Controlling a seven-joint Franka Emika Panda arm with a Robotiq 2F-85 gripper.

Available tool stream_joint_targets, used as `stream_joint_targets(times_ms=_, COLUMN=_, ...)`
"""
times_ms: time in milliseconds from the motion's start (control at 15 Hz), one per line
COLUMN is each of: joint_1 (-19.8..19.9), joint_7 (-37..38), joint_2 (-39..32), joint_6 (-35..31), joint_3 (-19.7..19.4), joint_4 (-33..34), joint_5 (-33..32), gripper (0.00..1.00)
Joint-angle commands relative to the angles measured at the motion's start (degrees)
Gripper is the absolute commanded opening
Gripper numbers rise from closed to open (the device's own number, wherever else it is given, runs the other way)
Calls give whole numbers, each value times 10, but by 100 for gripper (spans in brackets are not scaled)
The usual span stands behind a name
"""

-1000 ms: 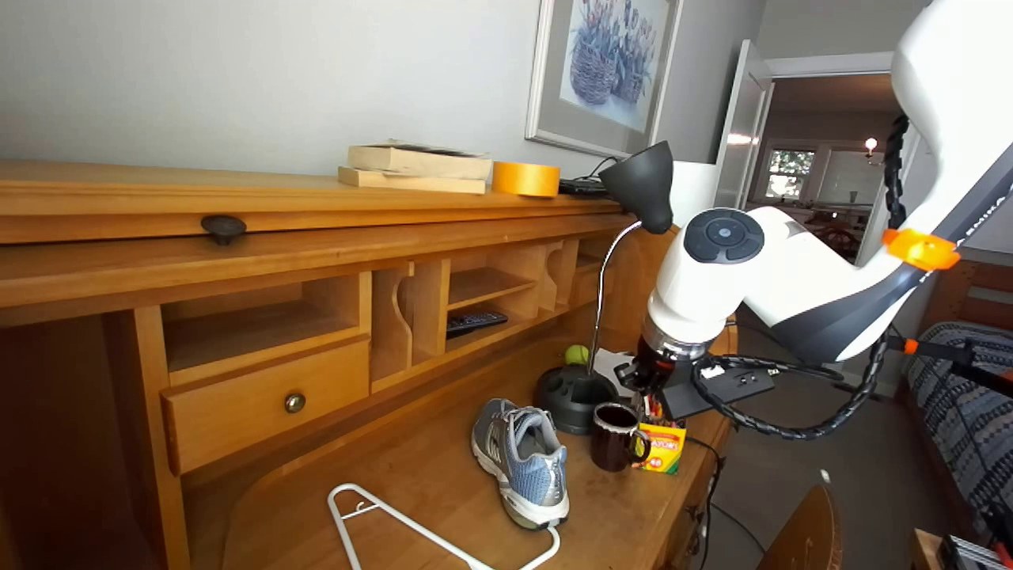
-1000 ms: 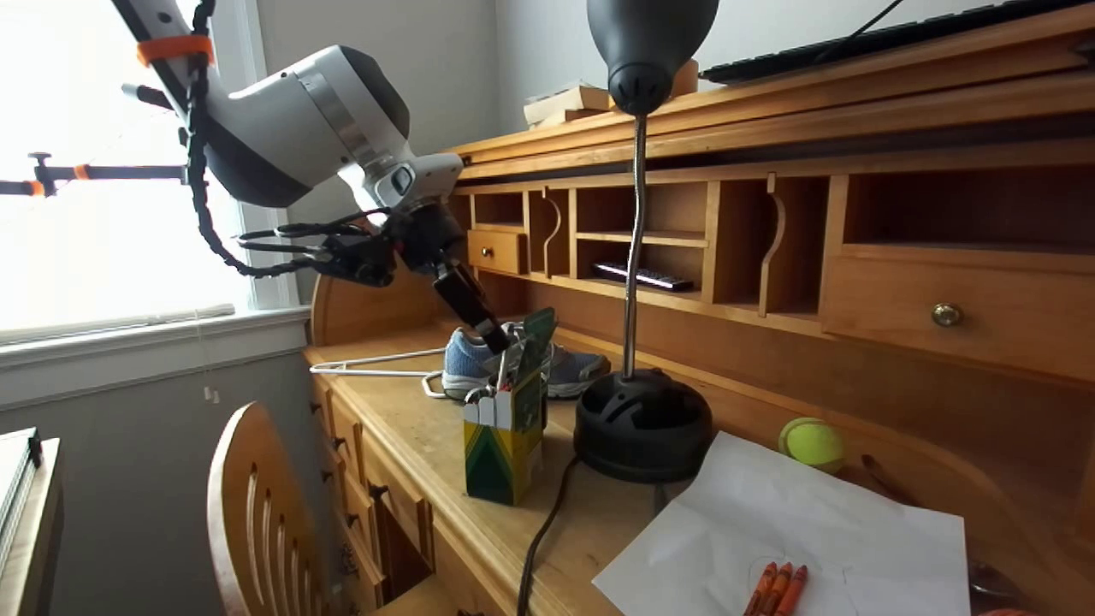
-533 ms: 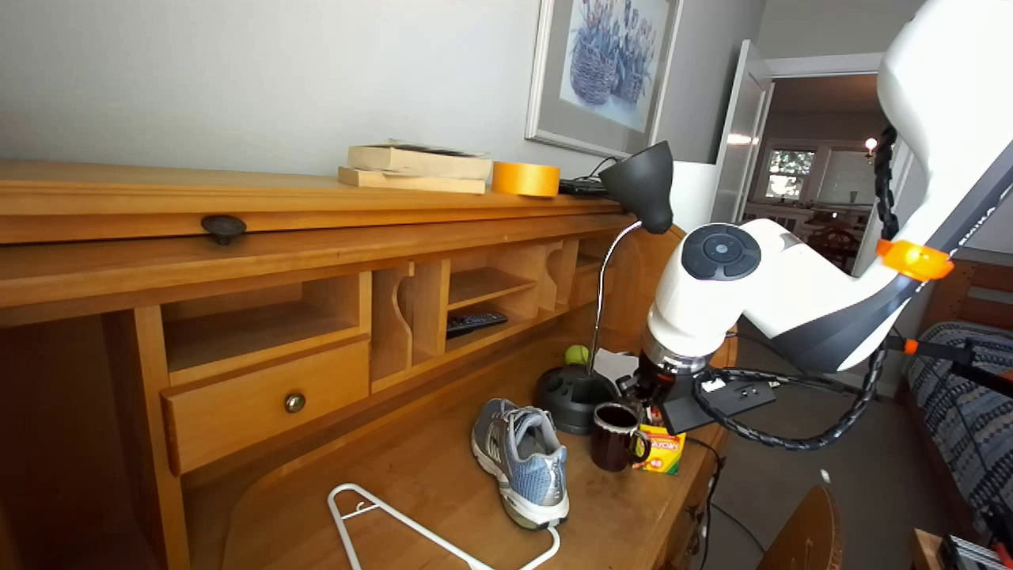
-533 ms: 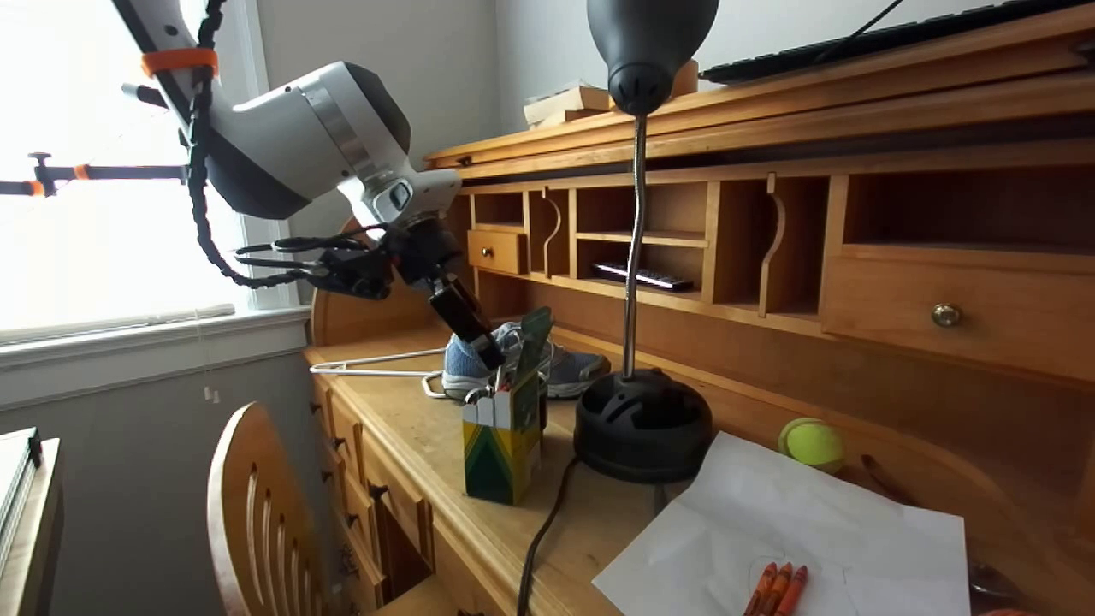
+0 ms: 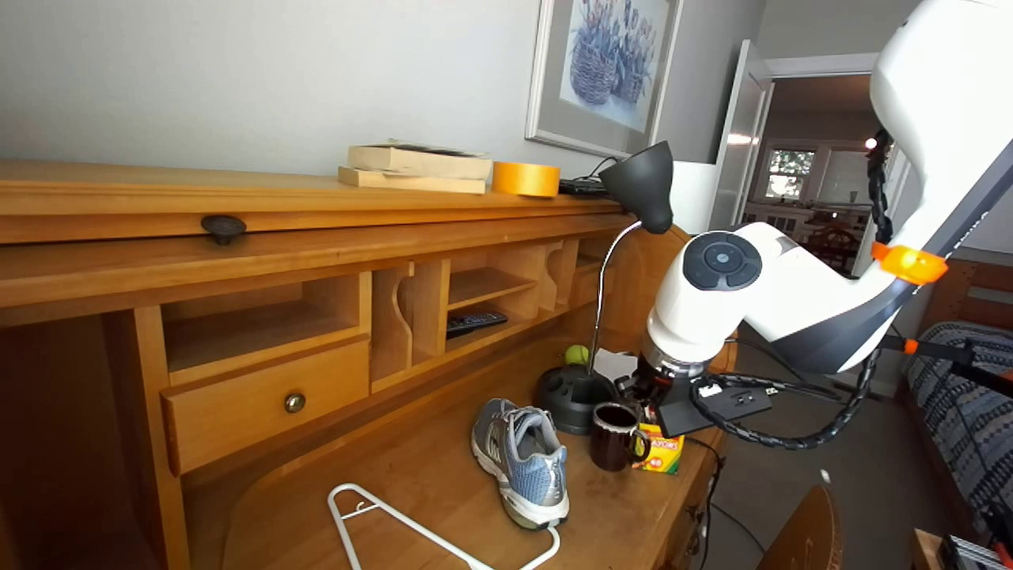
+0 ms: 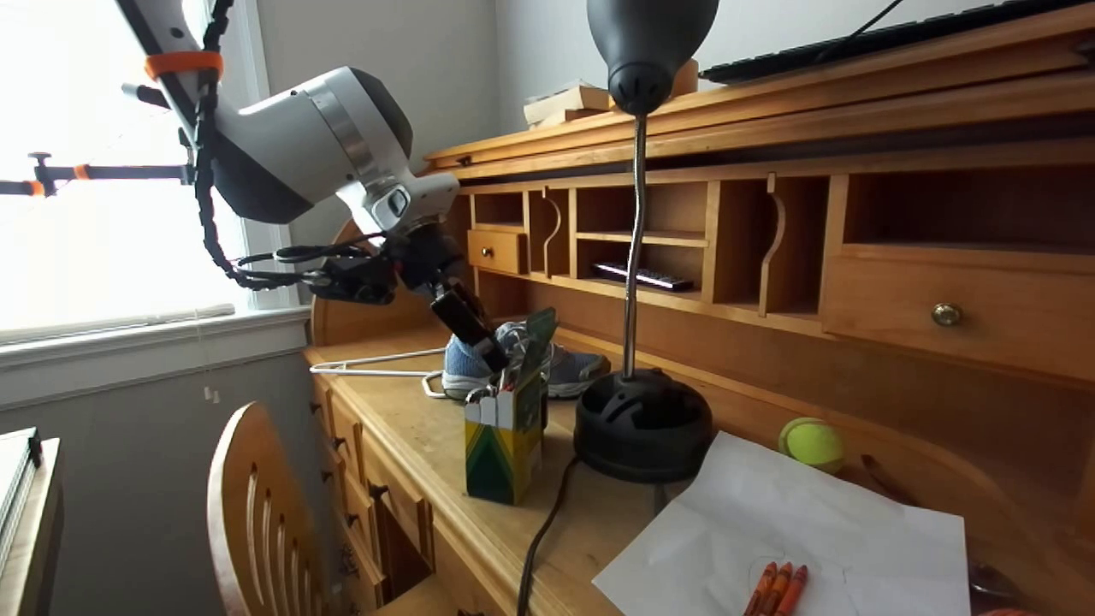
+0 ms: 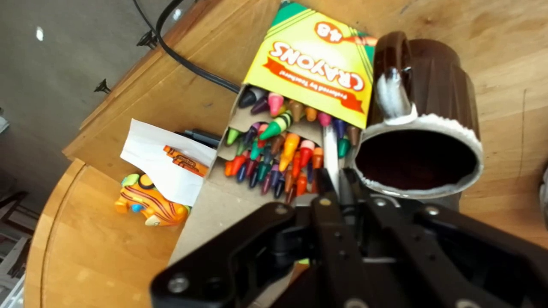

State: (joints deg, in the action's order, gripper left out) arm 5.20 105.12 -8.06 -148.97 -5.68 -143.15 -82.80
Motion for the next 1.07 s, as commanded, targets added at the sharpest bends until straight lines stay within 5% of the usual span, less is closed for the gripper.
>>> stream_joint_targets(times_ms=0, joint_1=-5, joint_7=53, joint_2=-17, joint_6=9, joint_3=1, joint_4=7, joint_5=-35, gripper=3)
stream_joint_targets(times_ms=733, joint_1=-10, joint_7=86, joint_2=-17, joint_6=44, joint_3=16, joint_4=-4, joint_5=-48, gripper=3)
stream_joint_targets(times_ms=867, joint_1=-10, joint_7=84, joint_2=-14, joint_6=47, joint_3=16, joint_4=-9, joint_5=-47, gripper=11)
stream_joint_targets(times_ms=1000, joint_1=-9, joint_7=84, joint_2=-13, joint_6=51, joint_3=16, joint_4=-11, joint_5=-47, gripper=36)
